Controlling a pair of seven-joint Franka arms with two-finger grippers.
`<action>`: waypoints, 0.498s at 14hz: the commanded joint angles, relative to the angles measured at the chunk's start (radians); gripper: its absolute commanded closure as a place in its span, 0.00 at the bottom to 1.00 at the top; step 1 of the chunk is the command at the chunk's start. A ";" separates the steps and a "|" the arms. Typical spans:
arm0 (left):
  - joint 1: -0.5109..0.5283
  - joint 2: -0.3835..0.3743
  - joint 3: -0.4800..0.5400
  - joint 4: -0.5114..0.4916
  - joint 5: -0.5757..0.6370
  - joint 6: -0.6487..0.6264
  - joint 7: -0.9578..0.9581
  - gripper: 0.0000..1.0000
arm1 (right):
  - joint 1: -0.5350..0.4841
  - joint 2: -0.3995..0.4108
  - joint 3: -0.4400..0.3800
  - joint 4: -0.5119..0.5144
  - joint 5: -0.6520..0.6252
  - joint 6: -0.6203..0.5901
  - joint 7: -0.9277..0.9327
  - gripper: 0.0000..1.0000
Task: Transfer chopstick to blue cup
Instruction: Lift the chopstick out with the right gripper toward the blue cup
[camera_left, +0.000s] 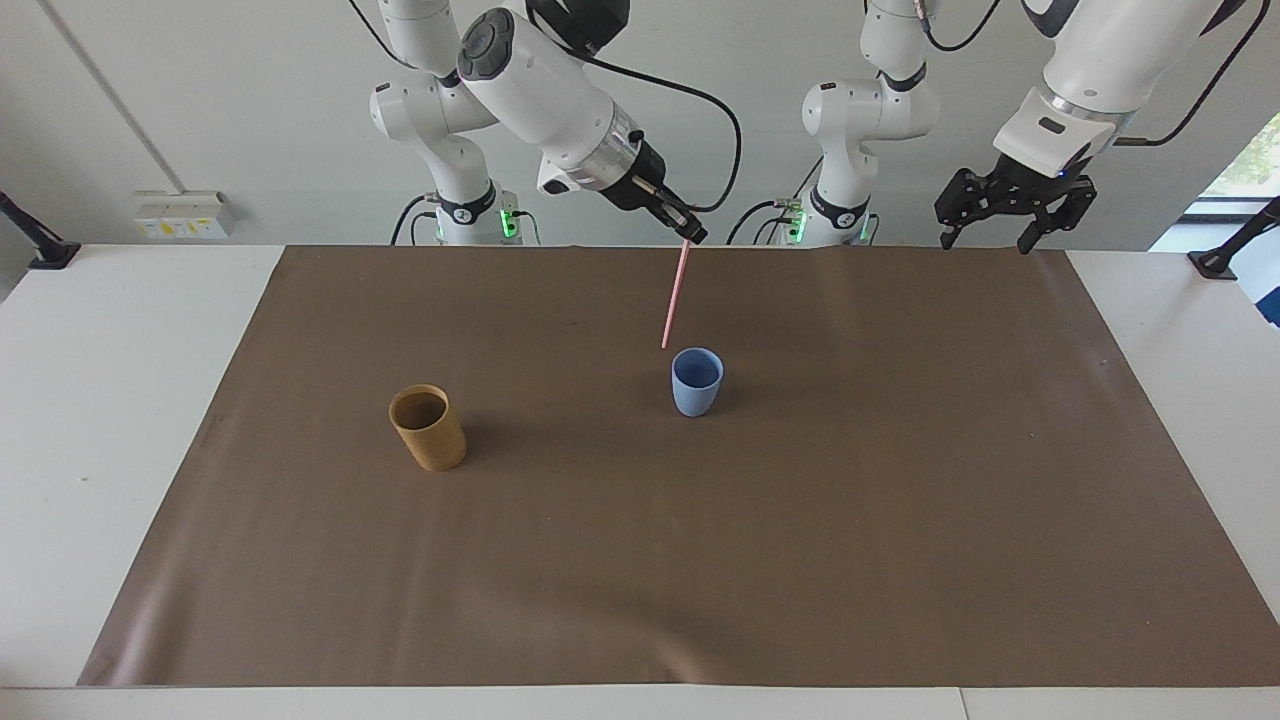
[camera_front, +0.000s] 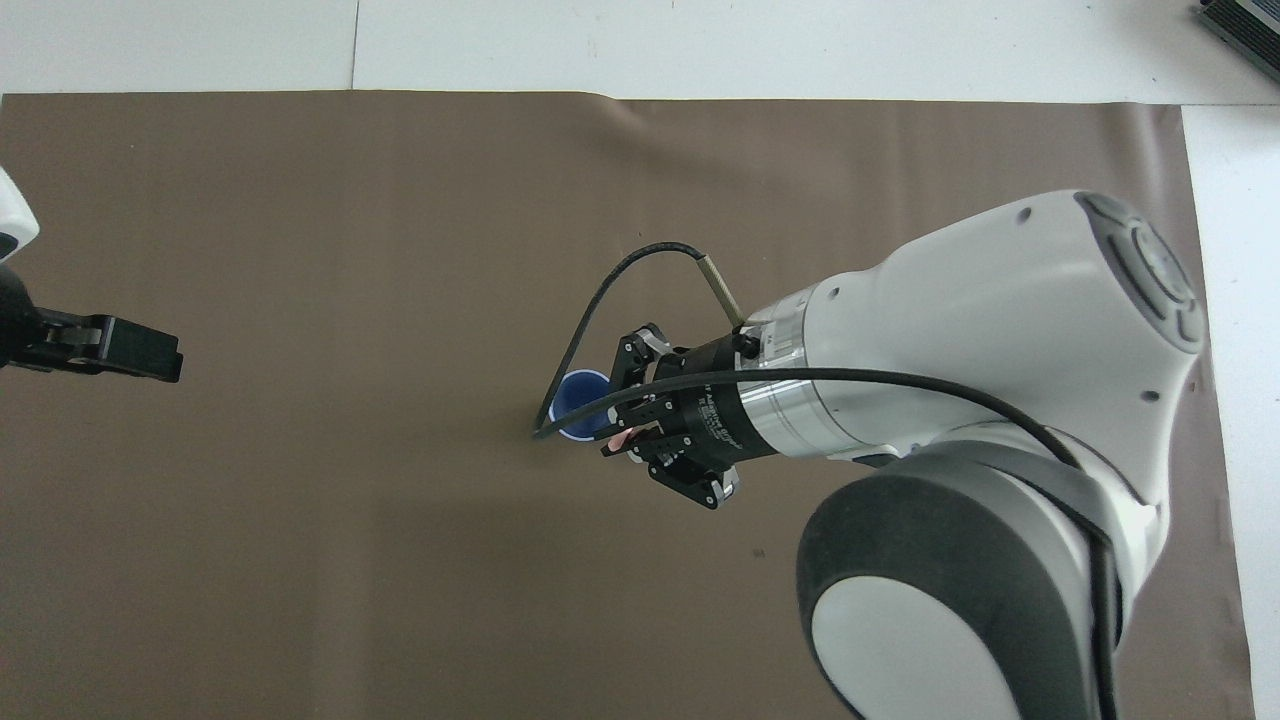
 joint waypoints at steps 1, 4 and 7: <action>0.020 -0.023 -0.010 -0.031 0.002 0.021 0.002 0.00 | 0.045 0.045 -0.004 -0.002 0.035 0.082 0.042 1.00; 0.020 -0.023 -0.010 -0.031 0.002 0.021 0.001 0.00 | 0.048 0.052 -0.004 -0.005 0.073 0.089 0.050 1.00; 0.020 -0.023 -0.010 -0.031 0.002 0.021 0.001 0.00 | 0.046 0.045 -0.004 -0.054 0.079 0.081 0.045 1.00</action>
